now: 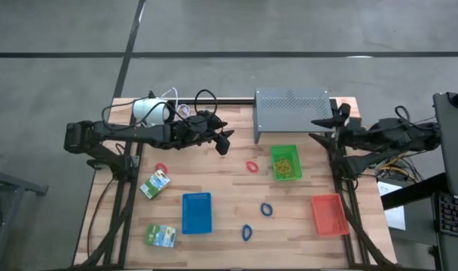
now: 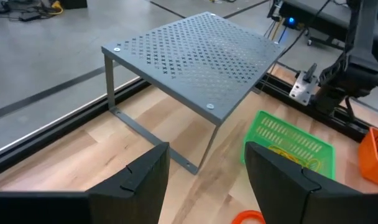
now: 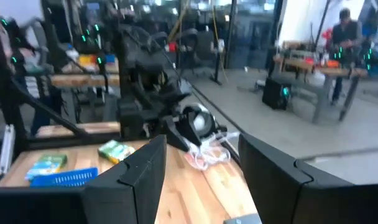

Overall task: Pick & Place Office Desk Supplies
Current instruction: Put the crayon box into the blue bin

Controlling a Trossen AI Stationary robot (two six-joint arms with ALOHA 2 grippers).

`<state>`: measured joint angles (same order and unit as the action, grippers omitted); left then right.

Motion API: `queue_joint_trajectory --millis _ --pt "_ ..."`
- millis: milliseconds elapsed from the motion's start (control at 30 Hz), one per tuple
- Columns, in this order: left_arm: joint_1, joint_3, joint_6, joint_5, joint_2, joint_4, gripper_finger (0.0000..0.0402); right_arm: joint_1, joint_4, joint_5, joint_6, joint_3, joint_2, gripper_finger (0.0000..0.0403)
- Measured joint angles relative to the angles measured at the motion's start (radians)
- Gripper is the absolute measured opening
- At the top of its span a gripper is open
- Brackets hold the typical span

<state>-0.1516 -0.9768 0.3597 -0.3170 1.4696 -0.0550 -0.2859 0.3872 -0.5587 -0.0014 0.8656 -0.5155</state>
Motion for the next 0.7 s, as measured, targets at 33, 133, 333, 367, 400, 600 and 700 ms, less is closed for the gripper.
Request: queue_joint_trajectory --millis 33,133,333,367,400,600,700 --pt "0.000 0.000 -0.007 0.001 0.000 0.000 0.0214 0.000 -0.020 0.002 -0.010 -0.016 0.021 0.0199" --pt "0.000 -0.005 -0.019 0.007 0.000 0.000 0.0214 0.000 -0.105 0.002 -0.050 -0.077 0.093 0.0199" --pt "0.000 -0.006 -0.059 0.007 -0.017 -0.001 0.0213 0.000 -0.242 0.002 -0.066 -0.199 0.222 0.0199" --pt "0.000 -0.006 -0.084 0.007 -0.024 0.000 0.0213 0.000 -0.252 0.002 -0.061 -0.215 0.234 0.0199" --pt "0.000 -0.006 -0.108 0.007 -0.030 0.000 0.0213 0.000 -0.256 0.003 -0.056 -0.228 0.244 0.0199" --pt "0.000 -0.006 -0.147 0.030 -0.083 0.039 0.0214 0.000 -0.259 0.007 -0.051 -0.264 0.251 0.0199" --pt "0.000 -0.005 -0.137 0.093 -0.118 0.084 0.0214 0.000 -0.260 0.007 -0.051 -0.265 0.237 0.0199"
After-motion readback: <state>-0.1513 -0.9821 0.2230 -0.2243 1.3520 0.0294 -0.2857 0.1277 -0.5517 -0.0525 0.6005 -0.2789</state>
